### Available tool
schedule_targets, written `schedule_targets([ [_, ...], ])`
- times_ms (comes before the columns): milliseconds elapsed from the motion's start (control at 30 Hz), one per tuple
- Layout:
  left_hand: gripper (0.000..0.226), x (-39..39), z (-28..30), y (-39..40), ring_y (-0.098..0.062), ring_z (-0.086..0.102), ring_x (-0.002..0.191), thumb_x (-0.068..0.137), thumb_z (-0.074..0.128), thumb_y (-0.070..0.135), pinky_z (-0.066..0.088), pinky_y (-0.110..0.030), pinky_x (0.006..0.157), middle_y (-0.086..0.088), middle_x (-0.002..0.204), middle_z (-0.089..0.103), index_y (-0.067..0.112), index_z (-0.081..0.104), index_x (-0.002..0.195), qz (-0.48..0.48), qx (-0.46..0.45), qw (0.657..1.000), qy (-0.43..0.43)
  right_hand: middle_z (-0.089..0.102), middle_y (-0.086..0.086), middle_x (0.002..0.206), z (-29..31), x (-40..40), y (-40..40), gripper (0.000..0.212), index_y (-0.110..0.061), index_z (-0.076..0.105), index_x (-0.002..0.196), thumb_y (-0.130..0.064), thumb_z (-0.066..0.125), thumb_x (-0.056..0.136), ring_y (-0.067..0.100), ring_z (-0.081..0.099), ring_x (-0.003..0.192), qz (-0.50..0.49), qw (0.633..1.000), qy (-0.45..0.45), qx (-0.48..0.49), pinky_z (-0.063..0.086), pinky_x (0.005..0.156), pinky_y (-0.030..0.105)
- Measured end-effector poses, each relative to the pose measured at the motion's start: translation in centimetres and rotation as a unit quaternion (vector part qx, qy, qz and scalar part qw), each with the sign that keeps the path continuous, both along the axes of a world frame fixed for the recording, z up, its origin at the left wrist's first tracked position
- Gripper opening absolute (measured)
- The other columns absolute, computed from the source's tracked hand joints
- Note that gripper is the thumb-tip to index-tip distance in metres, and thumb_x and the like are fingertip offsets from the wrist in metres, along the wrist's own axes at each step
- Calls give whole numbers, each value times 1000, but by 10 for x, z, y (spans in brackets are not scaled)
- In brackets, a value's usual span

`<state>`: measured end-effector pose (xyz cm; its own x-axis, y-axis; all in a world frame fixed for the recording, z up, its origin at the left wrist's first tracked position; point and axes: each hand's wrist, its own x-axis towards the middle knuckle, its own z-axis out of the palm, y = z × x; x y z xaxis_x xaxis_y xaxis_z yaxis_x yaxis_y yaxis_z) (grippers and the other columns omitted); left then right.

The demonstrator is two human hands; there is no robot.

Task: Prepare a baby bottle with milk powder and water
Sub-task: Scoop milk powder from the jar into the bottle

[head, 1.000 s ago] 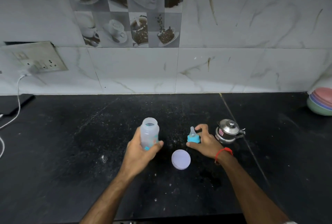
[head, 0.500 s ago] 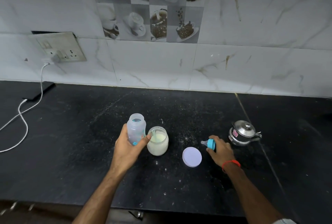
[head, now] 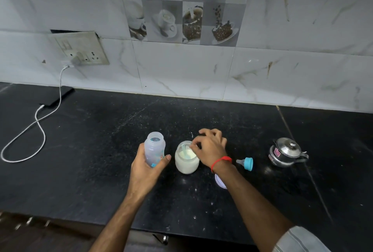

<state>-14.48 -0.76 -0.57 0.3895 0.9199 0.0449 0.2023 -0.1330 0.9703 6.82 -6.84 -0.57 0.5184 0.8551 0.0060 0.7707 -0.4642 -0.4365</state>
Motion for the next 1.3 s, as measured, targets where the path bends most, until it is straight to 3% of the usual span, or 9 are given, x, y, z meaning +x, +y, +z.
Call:
schedule_targets([
  [167,41,-11,-2,-4,2,66,84,81,87,21,51,-20,76,24,97,71,35,59,107,6,-2,1000,-2,50,-2,146,4,-19,29,50,-21,72,119,-60,55,94,32,28,141,7,984,-75,-163,28,107,64],
  [267,42,-19,-5,-4,0,67,87,81,88,21,51,-18,75,24,99,70,33,60,109,7,0,1000,1,56,3,141,5,-23,39,57,-16,65,126,-62,55,94,37,29,144,-4,976,-104,-192,23,111,72],
  [567,42,-24,-6,-2,2,67,84,80,88,18,51,-12,72,23,96,71,31,61,109,-7,-6,1000,3,61,1,126,-1,-31,35,25,-21,71,114,-30,52,100,34,38,136,-20,984,-70,-163,26,109,77],
  [767,41,-19,-11,-3,1,66,85,80,88,19,52,-14,72,24,98,70,32,61,107,-29,-10,999,11,48,-5,145,-2,-19,22,28,-27,71,120,-40,56,100,31,28,145,-24,986,-93,-137,25,111,75],
  [933,43,-14,-12,-2,-1,67,92,79,89,23,53,-16,73,27,100,68,38,59,107,-34,-2,999,16,42,-7,152,-10,-21,23,23,-20,75,115,-27,66,94,31,17,151,8,985,-2,-172,17,113,79],
  [1000,42,-13,-13,-1,-3,66,90,79,89,22,52,-19,74,26,98,69,36,59,105,-32,-1,999,18,50,-7,142,-11,-20,25,18,-15,76,105,-24,70,91,28,23,147,-18,987,57,-149,21,113,76],
  [1067,41,-13,-14,1,-2,67,88,79,89,22,53,-23,75,25,98,69,35,60,105,-31,-2,999,17,61,-5,125,-10,-16,24,14,-14,79,86,-26,73,89,25,38,136,-25,986,111,-119,29,116,57],
  [1133,41,-13,-15,2,-1,67,86,79,89,22,53,-23,75,23,99,70,34,60,106,-31,-4,999,16,70,4,112,-10,-12,23,22,-5,81,85,-25,73,89,26,54,124,-21,984,144,-101,38,111,39],
  [1300,41,-13,-22,5,0,66,83,79,89,22,51,-23,74,22,95,71,34,60,106,-21,-15,1000,15,74,17,109,-13,-8,15,20,5,76,81,-15,81,81,32,69,106,-110,958,265,-5,55,94,39],
])
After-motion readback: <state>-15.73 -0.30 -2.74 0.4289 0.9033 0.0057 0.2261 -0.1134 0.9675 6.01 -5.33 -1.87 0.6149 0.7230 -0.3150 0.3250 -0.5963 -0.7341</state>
